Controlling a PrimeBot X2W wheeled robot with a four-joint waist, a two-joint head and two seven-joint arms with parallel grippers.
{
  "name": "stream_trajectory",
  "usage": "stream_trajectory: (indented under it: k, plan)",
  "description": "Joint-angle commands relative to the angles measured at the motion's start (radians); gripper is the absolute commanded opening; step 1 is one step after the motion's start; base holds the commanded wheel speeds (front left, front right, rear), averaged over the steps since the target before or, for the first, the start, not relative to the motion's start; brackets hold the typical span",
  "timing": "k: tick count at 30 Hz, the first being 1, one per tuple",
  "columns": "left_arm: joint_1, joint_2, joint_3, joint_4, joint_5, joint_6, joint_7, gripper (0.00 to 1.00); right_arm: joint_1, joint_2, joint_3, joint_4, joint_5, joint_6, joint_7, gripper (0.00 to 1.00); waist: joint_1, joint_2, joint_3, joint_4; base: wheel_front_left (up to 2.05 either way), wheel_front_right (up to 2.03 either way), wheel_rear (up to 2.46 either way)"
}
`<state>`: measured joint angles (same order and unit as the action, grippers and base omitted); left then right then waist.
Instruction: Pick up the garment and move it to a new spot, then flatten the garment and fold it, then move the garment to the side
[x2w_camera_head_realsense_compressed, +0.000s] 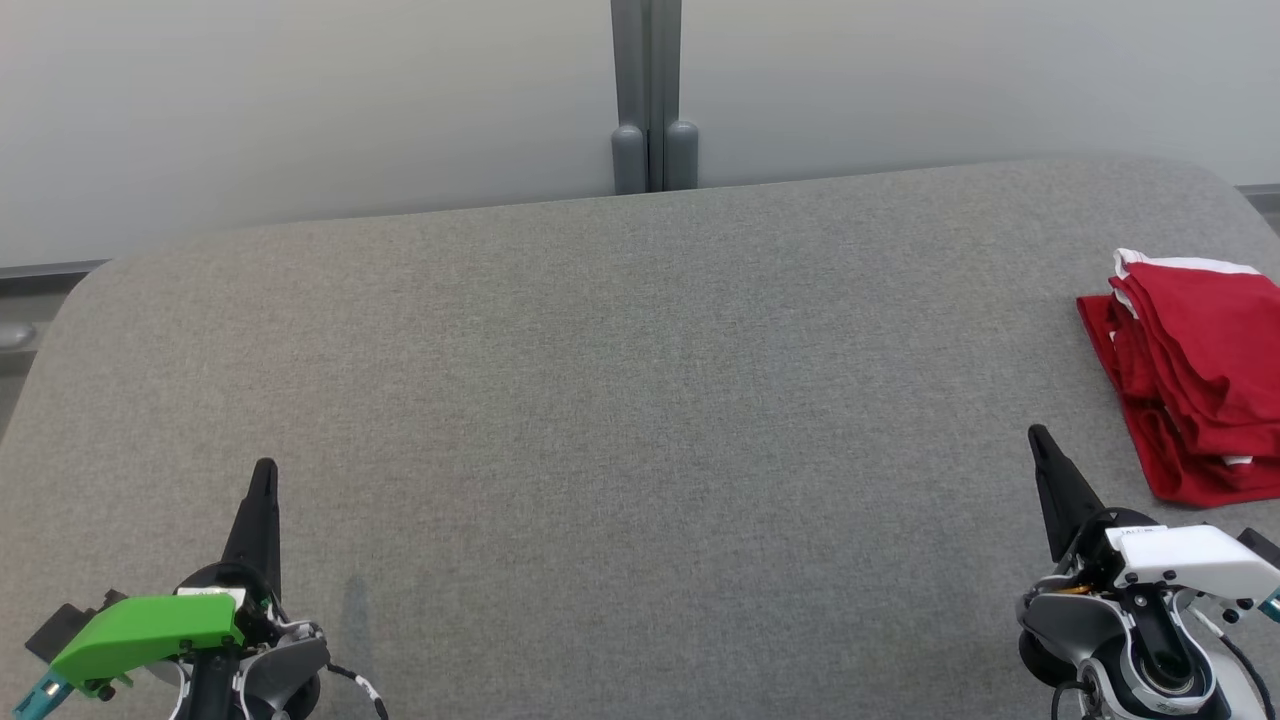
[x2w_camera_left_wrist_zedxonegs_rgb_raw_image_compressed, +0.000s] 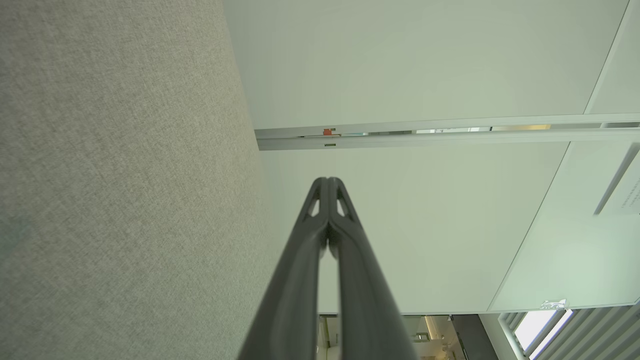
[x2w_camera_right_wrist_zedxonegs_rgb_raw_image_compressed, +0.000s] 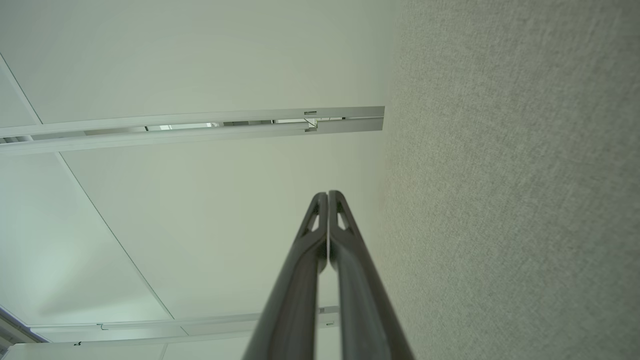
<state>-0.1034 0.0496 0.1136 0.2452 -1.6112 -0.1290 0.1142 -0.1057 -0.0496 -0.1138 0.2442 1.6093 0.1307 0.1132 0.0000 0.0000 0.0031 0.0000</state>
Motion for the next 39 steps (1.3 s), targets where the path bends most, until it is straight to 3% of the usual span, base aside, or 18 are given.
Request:
stream_trajectory:
  k: [1,39]
  plan:
    - [-0.011,0.001,0.002,-0.001,-0.003,-0.003,0.003,0.00,-0.006,-0.001,-0.001,0.002,0.007,0.000,0.003,0.00,0.0000,0.0000,0.000,0.000,0.00,0.00,0.00]
    - [-0.011,0.001,0.002,-0.001,-0.003,-0.003,0.003,0.00,-0.006,-0.001,-0.001,0.002,0.007,0.000,0.003,0.00,0.0000,0.0000,0.000,0.000,0.00,0.00,0.00]
